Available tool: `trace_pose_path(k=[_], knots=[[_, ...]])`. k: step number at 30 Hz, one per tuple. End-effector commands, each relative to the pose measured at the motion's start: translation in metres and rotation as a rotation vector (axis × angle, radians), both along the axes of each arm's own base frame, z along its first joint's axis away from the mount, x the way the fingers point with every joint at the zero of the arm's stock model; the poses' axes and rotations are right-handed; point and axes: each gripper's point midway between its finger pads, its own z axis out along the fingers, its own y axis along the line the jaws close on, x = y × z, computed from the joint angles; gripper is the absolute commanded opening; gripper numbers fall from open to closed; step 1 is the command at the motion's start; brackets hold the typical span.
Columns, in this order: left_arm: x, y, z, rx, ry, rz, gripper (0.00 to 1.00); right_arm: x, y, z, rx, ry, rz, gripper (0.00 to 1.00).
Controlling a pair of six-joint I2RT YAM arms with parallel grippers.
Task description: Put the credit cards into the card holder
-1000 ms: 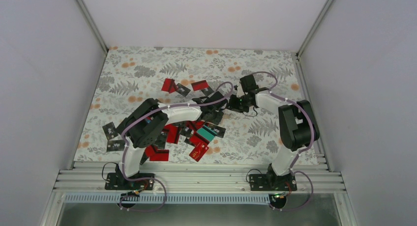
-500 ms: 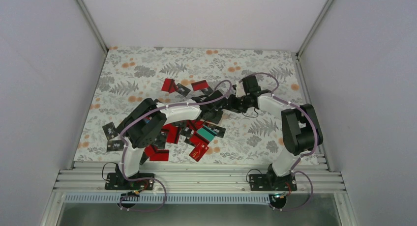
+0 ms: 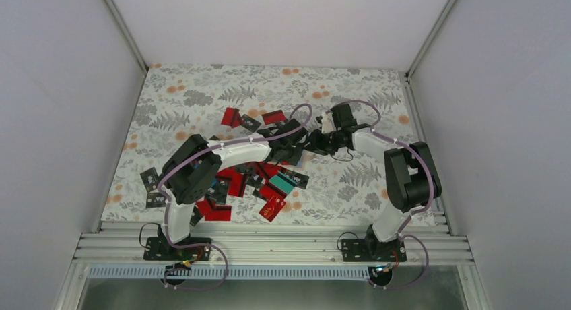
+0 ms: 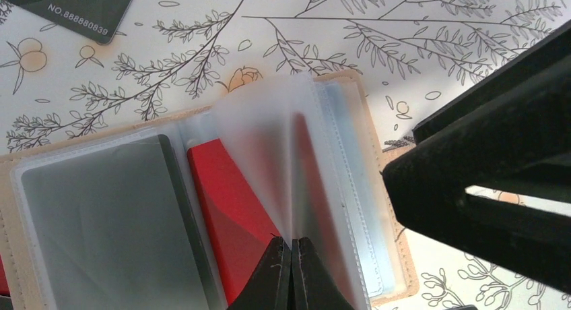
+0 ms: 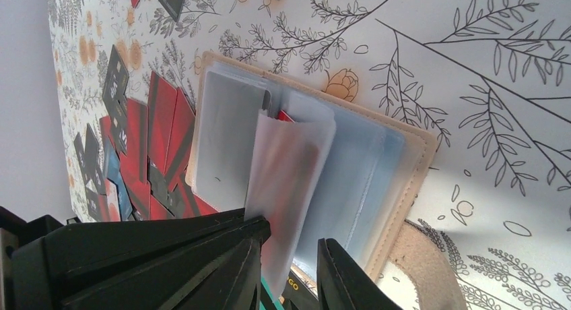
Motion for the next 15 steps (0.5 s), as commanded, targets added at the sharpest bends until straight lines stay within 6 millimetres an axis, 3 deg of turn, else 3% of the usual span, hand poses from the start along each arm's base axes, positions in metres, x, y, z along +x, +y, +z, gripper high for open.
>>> trace_pose_path(k=[1,15], knots=[[0.000,0.004,0.008,-0.021,-0.003,0.013,0.02,-0.005,0.009,-0.009,0.021,0.023,0.020,0.24],[0.001,0.008,0.005,-0.025,0.005,0.017,0.02,-0.007,0.029,-0.021,0.030,0.052,0.054,0.25]])
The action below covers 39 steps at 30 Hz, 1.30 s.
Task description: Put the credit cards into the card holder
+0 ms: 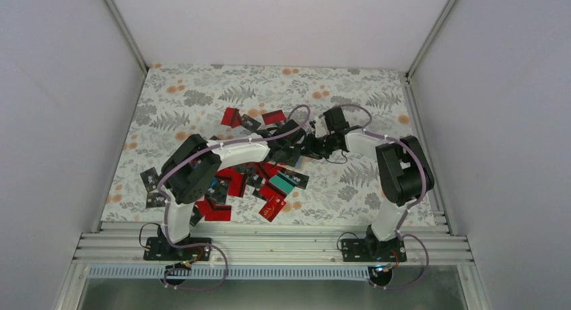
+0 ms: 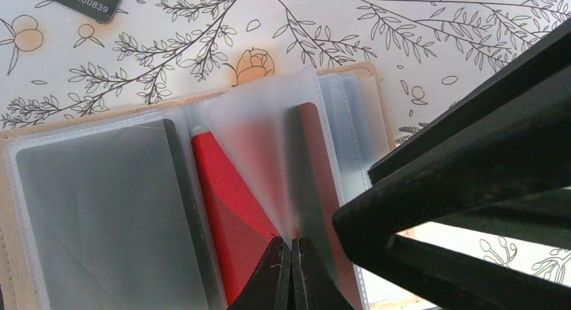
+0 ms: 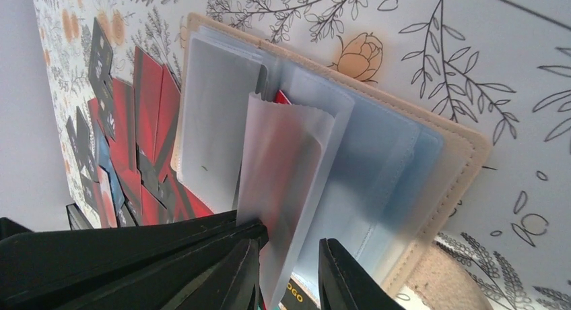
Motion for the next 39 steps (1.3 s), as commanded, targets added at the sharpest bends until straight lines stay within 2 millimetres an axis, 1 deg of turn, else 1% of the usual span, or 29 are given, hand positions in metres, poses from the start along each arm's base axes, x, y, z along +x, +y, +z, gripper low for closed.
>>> trace_pose_path(k=[1,7,16,21,26,29,31,34,36,39], knots=[[0.003,0.001,0.012,-0.030,-0.014,0.014,0.02,0.001,0.011,-0.003,0.016,0.004,0.015,0.25],[0.003,0.003,0.011,-0.028,-0.011,0.014,0.02,0.001,0.018,-0.008,0.013,0.013,0.023,0.25],[0.002,0.004,0.013,-0.041,-0.010,0.013,0.02,0.001,0.022,-0.014,0.009,0.025,0.022,0.20],[0.002,0.005,0.014,-0.050,-0.006,0.014,0.02,0.001,0.025,-0.019,0.014,0.036,0.024,0.19],[0.002,0.006,0.014,-0.057,0.000,0.015,0.02,0.001,0.024,-0.020,0.010,0.036,0.020,0.16],[0.002,0.007,0.019,-0.071,-0.002,0.016,0.03,0.001,0.024,-0.022,0.007,0.038,0.018,0.13],[0.003,0.008,0.024,-0.084,-0.005,0.020,0.07,0.002,0.024,-0.022,0.007,0.038,0.017,0.11],[0.004,0.013,0.034,-0.105,-0.010,0.028,0.18,0.003,0.024,-0.023,0.006,0.039,0.016,0.08],[0.008,0.018,0.042,-0.121,-0.018,0.039,0.27,0.003,0.024,-0.023,0.004,0.037,0.016,0.07],[0.015,0.034,0.050,-0.121,-0.035,0.061,0.37,0.003,0.023,-0.023,-0.001,0.036,0.016,0.05]])
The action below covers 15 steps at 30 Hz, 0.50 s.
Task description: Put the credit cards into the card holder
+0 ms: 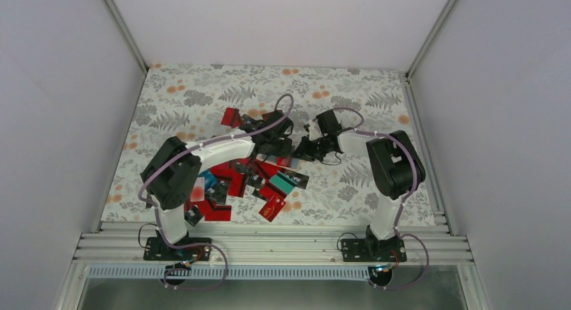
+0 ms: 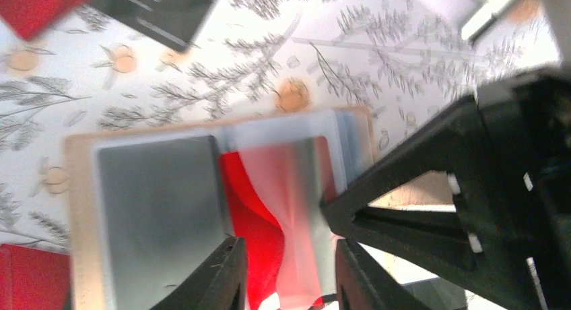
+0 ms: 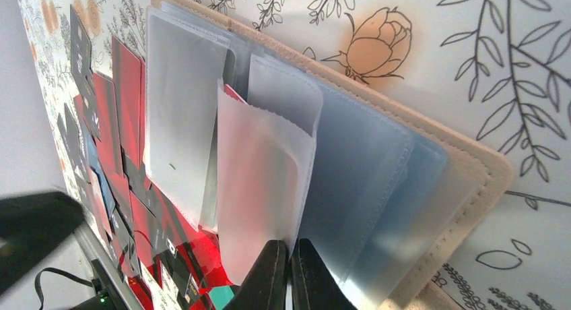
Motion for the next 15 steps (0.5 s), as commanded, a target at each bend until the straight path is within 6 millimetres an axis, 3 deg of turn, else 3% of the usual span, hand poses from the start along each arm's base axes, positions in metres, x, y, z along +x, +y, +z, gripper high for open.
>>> trace_pose_path(k=[1,9,15], knots=[[0.012,0.020,0.020,-0.025,-0.038,0.035,0.39,0.007,0.004,0.001,-0.008,-0.021,0.004,0.05],[0.031,0.073,0.001,0.046,-0.025,0.101,0.40,0.010,-0.001,0.003,-0.049,-0.024,-0.009,0.05],[0.034,0.093,-0.021,0.045,0.028,0.121,0.39,0.013,-0.005,0.009,-0.069,-0.034,-0.024,0.05]])
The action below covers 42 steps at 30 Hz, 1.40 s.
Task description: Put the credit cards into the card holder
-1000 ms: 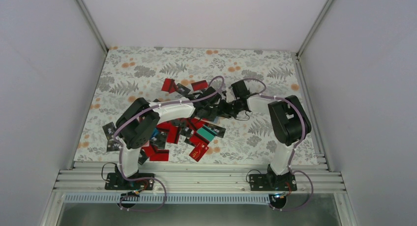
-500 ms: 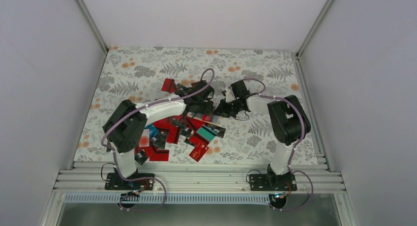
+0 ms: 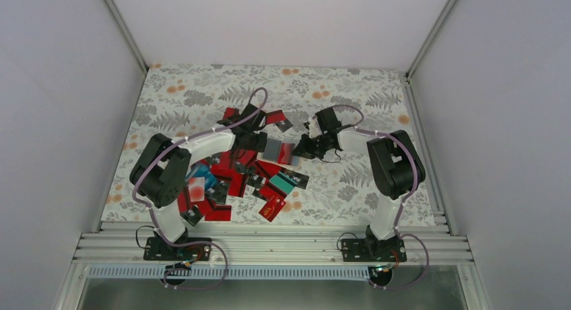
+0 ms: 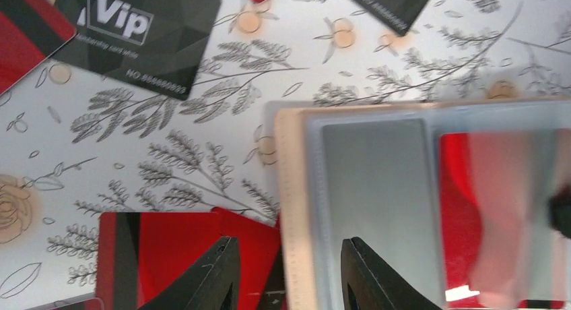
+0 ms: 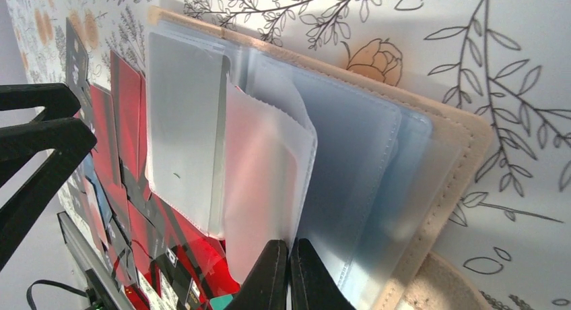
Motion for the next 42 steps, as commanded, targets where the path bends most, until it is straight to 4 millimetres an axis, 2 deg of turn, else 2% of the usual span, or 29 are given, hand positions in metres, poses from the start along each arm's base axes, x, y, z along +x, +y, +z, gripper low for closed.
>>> trace_pose_path(k=[1,13,17,20,35,42], knots=[[0.000,0.005,-0.013,-0.010,0.024,-0.017,0.39,0.007,-0.005,0.005,-0.049,-0.024,-0.016,0.05],[-0.020,-0.001,-0.043,-0.078,0.109,-0.032,0.31,0.010,-0.009,0.005,-0.084,0.003,-0.031,0.05],[-0.024,-0.005,-0.043,-0.108,0.117,-0.041,0.27,0.011,-0.003,0.013,-0.056,-0.008,-0.018,0.16],[-0.025,-0.008,-0.041,-0.128,0.117,-0.049,0.25,0.012,0.002,0.020,-0.034,-0.013,-0.007,0.20],[-0.031,-0.019,-0.027,-0.207,0.119,-0.078,0.23,0.010,0.031,0.038,0.027,-0.016,0.042,0.22],[-0.036,-0.020,-0.022,-0.239,0.120,-0.082,0.23,0.010,0.049,0.031,0.032,-0.001,0.068,0.23]])
